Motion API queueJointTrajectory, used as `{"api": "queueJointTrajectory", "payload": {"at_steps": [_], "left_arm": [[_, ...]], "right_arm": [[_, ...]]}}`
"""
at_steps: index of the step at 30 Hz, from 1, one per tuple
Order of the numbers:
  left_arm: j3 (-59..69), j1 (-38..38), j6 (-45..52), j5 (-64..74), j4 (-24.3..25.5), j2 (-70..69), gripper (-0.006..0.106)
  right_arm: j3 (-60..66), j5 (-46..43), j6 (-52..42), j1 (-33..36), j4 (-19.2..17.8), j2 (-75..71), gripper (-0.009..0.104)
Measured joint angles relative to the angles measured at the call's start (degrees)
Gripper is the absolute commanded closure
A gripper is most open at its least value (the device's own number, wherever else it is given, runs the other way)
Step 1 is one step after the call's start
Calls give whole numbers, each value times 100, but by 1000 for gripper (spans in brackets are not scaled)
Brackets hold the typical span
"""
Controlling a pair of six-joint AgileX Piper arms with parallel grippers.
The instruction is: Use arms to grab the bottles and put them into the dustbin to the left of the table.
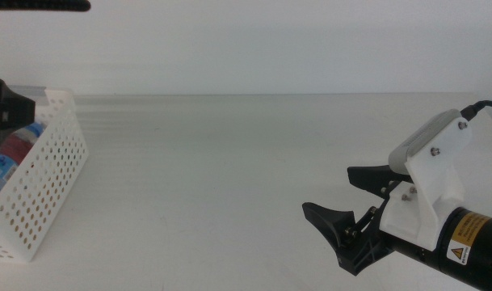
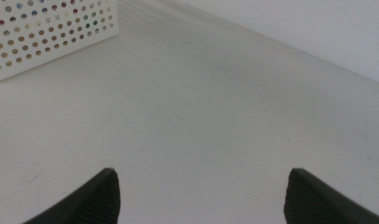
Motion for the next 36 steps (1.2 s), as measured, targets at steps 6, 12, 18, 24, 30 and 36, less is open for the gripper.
{"api": "queueJointTrajectory", "payload": {"at_steps": [6, 12, 18, 24, 30, 36], "left_arm": [[401, 0, 0, -598, 0, -400, 10], [1294, 0, 0, -1771, 15, -1070, 10], [2048, 0, 0, -2011, 48, -1865, 10], [2944, 0, 0, -2612, 60, -2541, 10], [3891, 0, 0, -3731, 60, -3132, 10], [4679, 0, 0, -4008, 52, -3698, 10]], "right_arm": [[0, 23, 0, 0, 37, -322, 23], [0, 23, 0, -210, 37, -1026, 23], [25, 28, 0, -893, 37, -1845, 23], [507, 20, 0, -1891, 37, -2780, 23], [1374, 39, 0, -2765, 289, -3959, 23], [2009, 98, 0, -3293, 356, -5179, 23]]}}
